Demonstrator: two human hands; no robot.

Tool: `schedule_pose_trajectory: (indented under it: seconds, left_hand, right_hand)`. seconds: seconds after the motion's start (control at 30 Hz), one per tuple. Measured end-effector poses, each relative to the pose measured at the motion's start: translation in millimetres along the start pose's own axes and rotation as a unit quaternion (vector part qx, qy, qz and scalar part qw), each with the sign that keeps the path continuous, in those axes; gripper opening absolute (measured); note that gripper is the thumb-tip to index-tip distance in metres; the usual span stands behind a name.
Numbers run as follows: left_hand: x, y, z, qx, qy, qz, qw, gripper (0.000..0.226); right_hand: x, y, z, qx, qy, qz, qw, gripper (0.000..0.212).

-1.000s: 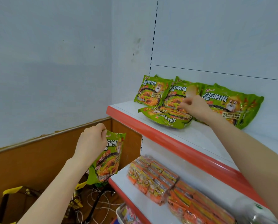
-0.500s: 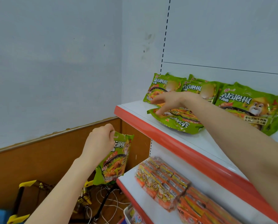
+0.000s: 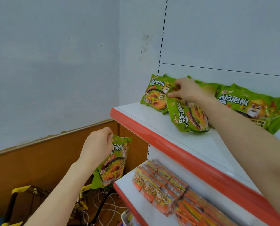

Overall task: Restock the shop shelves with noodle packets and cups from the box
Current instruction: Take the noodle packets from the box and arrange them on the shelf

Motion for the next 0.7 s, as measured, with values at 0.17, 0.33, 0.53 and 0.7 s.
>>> schedule_pose_trajectory:
  seconds: [0.17, 0.33, 0.53, 0.7]
  left_hand:
    - [-2, 0, -8, 0.012, -0.006, 0.001, 1.000, 0.016]
    - [-2, 1, -13, 0.020, -0.007, 0.000, 1.000, 0.016]
    - [0, 2, -11, 0.021, -0.005, -0.007, 1.000, 0.017]
    - [0, 1, -9, 0.017, -0.003, -0.008, 1.000, 0.017]
  right_hand:
    - [11, 55, -24, 0.073, -0.084, -0.117, 0.987, 0.037]
    - [17, 68, -42, 0.042, -0.147, -0.187, 0.970, 0.046]
    - [24, 43, -66, -0.156, -0.249, -0.208, 0.933, 0.039]
    - [29, 31, -75, -0.277, -0.277, -0.222, 0.893, 0.038]
Point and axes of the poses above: each hand's wrist, its own x-axis away from the middle knuckle, its own y-axis out of the back of the hand, z = x × y, the point moved 2 cm from there along -x, towards the middle knuckle, and after that the axes turned 10 degrees about -x, right-handed, at the moved point
